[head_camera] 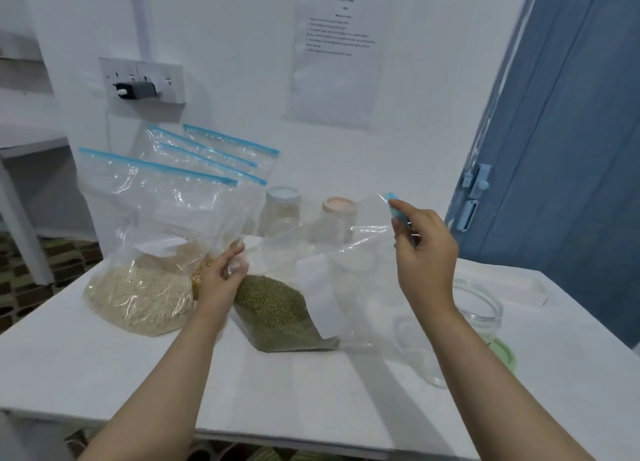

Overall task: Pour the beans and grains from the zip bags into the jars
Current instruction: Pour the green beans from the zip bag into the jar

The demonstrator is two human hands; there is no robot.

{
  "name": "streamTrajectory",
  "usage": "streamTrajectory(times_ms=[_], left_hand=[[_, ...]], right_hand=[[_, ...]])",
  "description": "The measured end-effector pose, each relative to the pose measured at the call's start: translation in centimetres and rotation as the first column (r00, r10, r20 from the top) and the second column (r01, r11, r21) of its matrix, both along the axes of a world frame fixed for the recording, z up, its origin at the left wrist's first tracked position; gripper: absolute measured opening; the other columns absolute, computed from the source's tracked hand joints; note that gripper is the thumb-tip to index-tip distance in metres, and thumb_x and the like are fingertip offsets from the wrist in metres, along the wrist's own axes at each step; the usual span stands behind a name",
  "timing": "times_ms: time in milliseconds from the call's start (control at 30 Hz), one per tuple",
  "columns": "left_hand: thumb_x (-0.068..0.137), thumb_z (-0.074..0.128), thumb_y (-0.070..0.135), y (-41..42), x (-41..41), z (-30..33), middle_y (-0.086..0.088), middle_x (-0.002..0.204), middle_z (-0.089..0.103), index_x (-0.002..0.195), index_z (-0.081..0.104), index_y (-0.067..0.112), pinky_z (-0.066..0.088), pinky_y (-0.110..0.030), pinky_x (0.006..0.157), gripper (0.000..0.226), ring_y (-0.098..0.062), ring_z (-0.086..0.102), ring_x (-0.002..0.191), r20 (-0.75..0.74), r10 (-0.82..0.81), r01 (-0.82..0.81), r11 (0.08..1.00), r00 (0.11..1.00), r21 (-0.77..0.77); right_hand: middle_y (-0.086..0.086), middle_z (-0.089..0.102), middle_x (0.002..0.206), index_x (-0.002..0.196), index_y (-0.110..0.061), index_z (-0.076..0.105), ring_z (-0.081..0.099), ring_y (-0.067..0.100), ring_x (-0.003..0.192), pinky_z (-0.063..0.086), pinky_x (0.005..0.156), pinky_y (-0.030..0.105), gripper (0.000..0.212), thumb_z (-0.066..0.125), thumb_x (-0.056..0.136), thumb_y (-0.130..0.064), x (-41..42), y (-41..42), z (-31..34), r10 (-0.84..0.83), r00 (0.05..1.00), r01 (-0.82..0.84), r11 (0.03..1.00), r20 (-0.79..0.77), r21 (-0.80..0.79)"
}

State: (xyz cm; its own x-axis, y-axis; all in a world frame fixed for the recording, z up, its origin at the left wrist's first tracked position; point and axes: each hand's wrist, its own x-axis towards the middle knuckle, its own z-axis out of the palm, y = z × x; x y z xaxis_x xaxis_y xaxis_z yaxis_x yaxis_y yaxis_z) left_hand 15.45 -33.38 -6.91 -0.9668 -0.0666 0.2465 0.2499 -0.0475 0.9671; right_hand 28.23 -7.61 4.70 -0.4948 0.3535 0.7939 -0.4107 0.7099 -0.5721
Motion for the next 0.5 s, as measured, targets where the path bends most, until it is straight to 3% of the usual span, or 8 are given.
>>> streamTrajectory(times_ms=[100,167,233,367,500], left_hand=[[0.093,0.064,0.002,0.9,0.4,0.2,0.018,0.096,0.053,0.123,0.064,0.019,0.036,-0.002,0.092,0.034,0.019,0.055,0.092,-0.007,0.084,-0.084,0.996,0.996,0.027],[0.092,0.066,0.002,1.2,0.4,0.6,0.009,0.080,0.052,0.120,0.065,0.022,0.039,-0.007,0.096,0.035,0.019,0.053,0.069,-0.013,0.141,-0.140,0.989,0.990,0.047],[0.091,0.069,0.005,1.4,0.4,1.0,0.000,0.081,0.058,0.119,0.067,0.025,0.044,-0.017,0.093,0.034,0.010,0.056,0.069,-0.020,0.177,-0.176,0.982,0.984,0.066],[0.090,0.071,0.011,2.3,0.4,3.1,0.004,0.089,0.067,0.111,0.068,0.033,0.049,-0.021,0.087,0.030,-0.008,0.063,0.084,-0.034,0.244,-0.238,0.963,0.969,0.129],[0.091,0.071,0.011,3.1,-0.2,5.4,0.007,0.083,0.066,0.109,0.070,0.031,0.049,-0.021,0.083,0.026,-0.003,0.062,0.075,-0.063,0.262,-0.249,0.954,0.963,0.168]], right_hand=[[0.001,0.061,0.094,0.122,-0.017,0.070,0.057,0.007,0.081,0.045,0.073,0.014,0.034,0.058,0.096,0.001,0.4,0.3,-0.1,0.044,0.999,-0.044,0.999,0.012,-0.022],[0.002,0.062,0.095,0.123,-0.017,0.069,0.058,0.010,0.081,0.047,0.073,0.019,0.034,0.058,0.096,0.001,0.7,0.5,-0.1,0.066,0.998,-0.066,0.997,0.008,-0.028],[0.004,0.061,0.095,0.123,-0.017,0.069,0.059,0.014,0.080,0.049,0.072,0.024,0.034,0.058,0.096,0.001,1.1,0.7,0.0,0.082,0.997,-0.083,0.996,-0.011,-0.036],[0.003,0.061,0.096,0.123,-0.017,0.069,0.059,0.013,0.082,0.051,0.073,0.030,0.034,0.058,0.096,0.000,1.6,1.0,1.4,0.087,0.993,-0.092,0.993,-0.075,-0.068],[0.003,0.061,0.098,0.124,-0.016,0.068,0.060,0.012,0.084,0.052,0.075,0.031,0.033,0.057,0.097,-0.001,1.4,1.0,3.0,0.092,0.988,-0.101,0.992,-0.122,-0.071]])
